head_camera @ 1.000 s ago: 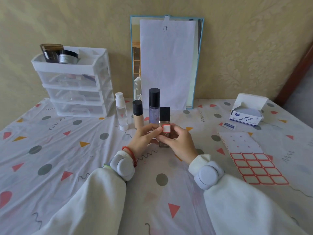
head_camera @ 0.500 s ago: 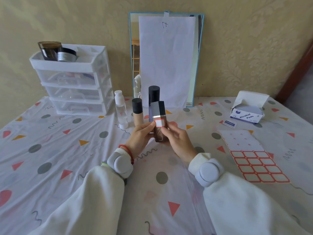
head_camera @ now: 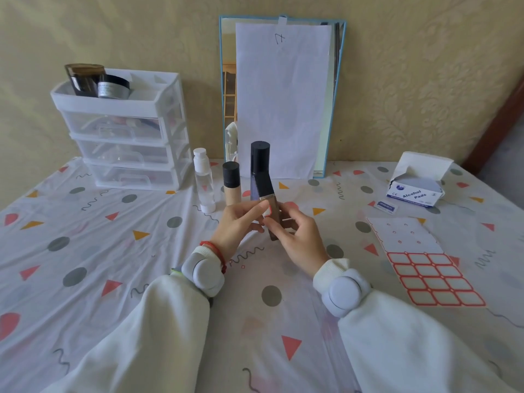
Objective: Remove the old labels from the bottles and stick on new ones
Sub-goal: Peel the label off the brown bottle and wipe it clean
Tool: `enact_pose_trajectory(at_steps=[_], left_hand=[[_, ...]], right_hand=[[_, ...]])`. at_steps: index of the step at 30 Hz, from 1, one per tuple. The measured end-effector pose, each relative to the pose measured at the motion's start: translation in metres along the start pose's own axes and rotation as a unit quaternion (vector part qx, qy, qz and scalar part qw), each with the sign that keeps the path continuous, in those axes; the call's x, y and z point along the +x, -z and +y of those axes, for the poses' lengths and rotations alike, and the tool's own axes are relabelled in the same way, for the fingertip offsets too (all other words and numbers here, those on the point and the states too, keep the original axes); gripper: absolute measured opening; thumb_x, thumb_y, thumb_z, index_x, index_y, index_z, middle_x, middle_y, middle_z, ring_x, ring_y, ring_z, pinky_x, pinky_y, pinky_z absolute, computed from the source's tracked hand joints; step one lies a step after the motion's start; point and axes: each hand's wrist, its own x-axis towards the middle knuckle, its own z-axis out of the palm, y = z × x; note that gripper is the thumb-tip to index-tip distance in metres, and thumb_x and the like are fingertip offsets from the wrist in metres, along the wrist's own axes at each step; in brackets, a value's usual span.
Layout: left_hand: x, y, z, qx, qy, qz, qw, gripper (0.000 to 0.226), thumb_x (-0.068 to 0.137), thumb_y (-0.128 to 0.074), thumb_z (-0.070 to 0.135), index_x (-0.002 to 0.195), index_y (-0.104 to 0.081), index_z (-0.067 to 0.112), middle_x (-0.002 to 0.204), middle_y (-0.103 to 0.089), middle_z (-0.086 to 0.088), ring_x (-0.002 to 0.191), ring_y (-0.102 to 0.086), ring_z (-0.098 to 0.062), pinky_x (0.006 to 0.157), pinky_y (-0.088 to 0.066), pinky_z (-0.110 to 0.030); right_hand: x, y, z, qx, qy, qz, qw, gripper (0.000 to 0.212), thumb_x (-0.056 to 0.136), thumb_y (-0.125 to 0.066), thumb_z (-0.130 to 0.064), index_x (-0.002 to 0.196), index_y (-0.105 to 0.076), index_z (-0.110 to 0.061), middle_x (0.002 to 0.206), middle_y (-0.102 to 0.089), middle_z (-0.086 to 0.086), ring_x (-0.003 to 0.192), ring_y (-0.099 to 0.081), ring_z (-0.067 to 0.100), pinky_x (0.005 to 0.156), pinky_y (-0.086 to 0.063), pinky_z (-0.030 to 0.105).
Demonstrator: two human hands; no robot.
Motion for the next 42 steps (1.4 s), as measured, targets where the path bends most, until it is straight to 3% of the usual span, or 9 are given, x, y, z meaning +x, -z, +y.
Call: enact_pose_trajectory(at_steps=[3,8,13,16,19,22,29,37,42], left_hand=[[-0.0011,-0.0016,0.0008,0.004,-0.008,0.017,1.0,0.036,0.092,-0.058,0.026,0.085,-0.067,-0.008,0.09,-0.066,-0.029,0.083,-0.061,-0.041,0.08,-0.053,-0.045],[0.0006,-0.0005,-0.0019,0.017,-0.008,0.029,0.999,0.036,0.091,-0.06,0.013,0.058,-0.071,0.022,0.067,-0.067,0.004,0.075,-0.065,-0.02,0.073,-0.055,-0.032],[0.0017,-0.0001,-0.0033,-0.007,0.01,0.03,0.999,0.023,0.077,-0.057,0.019,0.058,-0.071,0.02,0.066,-0.066,0.005,0.075,-0.064,-0.018,0.072,-0.054,-0.028],[0.002,0.0015,-0.0042,-0.024,0.012,0.018,0.999,0.018,0.074,-0.057,0.013,0.061,-0.068,0.01,0.068,-0.065,-0.005,0.075,-0.063,-0.025,0.074,-0.054,-0.034],[0.002,0.001,-0.0032,-0.036,0.003,0.015,0.999,0.022,0.077,-0.056,0.013,0.058,-0.068,0.016,0.066,-0.064,0.001,0.071,-0.06,-0.021,0.067,-0.053,-0.029],[0.0009,-0.0005,-0.0011,-0.032,-0.007,0.021,0.999,0.026,0.079,-0.054,0.014,0.059,-0.069,0.02,0.062,-0.061,0.007,0.064,-0.057,-0.015,0.06,-0.05,-0.025],[0.001,-0.0017,-0.0013,-0.016,0.0,0.022,1.0,0.022,0.073,-0.053,0.011,0.054,-0.062,0.013,0.062,-0.059,-0.006,0.062,-0.053,-0.024,0.053,-0.046,-0.027],[0.0009,-0.0008,-0.003,0.017,-0.01,0.008,1.0,0.031,0.073,-0.051,0.012,0.046,-0.061,0.022,0.051,-0.056,0.008,0.051,-0.052,-0.01,0.05,-0.045,-0.021],[0.0018,-0.0003,-0.0039,0.024,-0.003,0.017,1.0,0.028,0.071,-0.052,0.012,0.046,-0.06,0.021,0.05,-0.053,0.006,0.051,-0.05,-0.013,0.051,-0.045,-0.024]], right_hand=[[-0.0018,0.0,-0.0015,-0.011,0.005,0.005,1.0,0.035,0.084,-0.073,-0.028,0.116,-0.064,-0.018,0.1,-0.068,-0.004,0.084,-0.064,0.002,0.07,-0.051,0.014],[-0.0024,-0.0004,-0.0016,-0.024,0.003,0.007,1.0,0.04,0.081,-0.076,-0.031,0.117,-0.063,-0.019,0.101,-0.067,-0.004,0.087,-0.064,0.006,0.074,-0.055,0.02],[-0.0016,-0.0005,0.0,-0.036,0.003,0.017,0.999,0.044,0.078,-0.079,-0.031,0.117,-0.063,-0.019,0.099,-0.067,-0.005,0.085,-0.063,0.004,0.075,-0.055,0.021],[-0.0012,-0.0008,0.0008,-0.033,0.001,0.021,0.999,0.043,0.078,-0.078,-0.033,0.116,-0.063,-0.02,0.098,-0.067,-0.006,0.084,-0.061,-0.001,0.071,-0.051,0.012],[-0.0013,-0.0001,0.001,-0.045,0.004,0.021,0.999,0.044,0.078,-0.076,-0.036,0.117,-0.063,-0.02,0.1,-0.068,-0.005,0.085,-0.062,0.0,0.071,-0.048,0.008],[-0.0014,-0.0003,0.0014,-0.058,0.01,0.02,0.998,0.045,0.078,-0.077,-0.035,0.118,-0.062,-0.019,0.103,-0.068,-0.003,0.087,-0.062,0.003,0.074,-0.05,0.012],[-0.0023,-0.0002,0.0005,-0.086,0.024,0.034,0.995,0.046,0.074,-0.081,-0.033,0.114,-0.064,-0.017,0.103,-0.068,-0.003,0.085,-0.063,0.01,0.076,-0.056,0.029],[-0.0034,-0.0011,0.0007,-0.101,0.031,0.031,0.994,0.045,0.074,-0.081,-0.035,0.112,-0.064,-0.019,0.101,-0.067,-0.006,0.084,-0.064,0.009,0.075,-0.056,0.028],[-0.0025,-0.0012,0.0012,-0.107,0.038,0.032,0.993,0.045,0.074,-0.081,-0.035,0.112,-0.064,-0.018,0.101,-0.067,-0.006,0.083,-0.064,0.008,0.075,-0.054,0.023]])
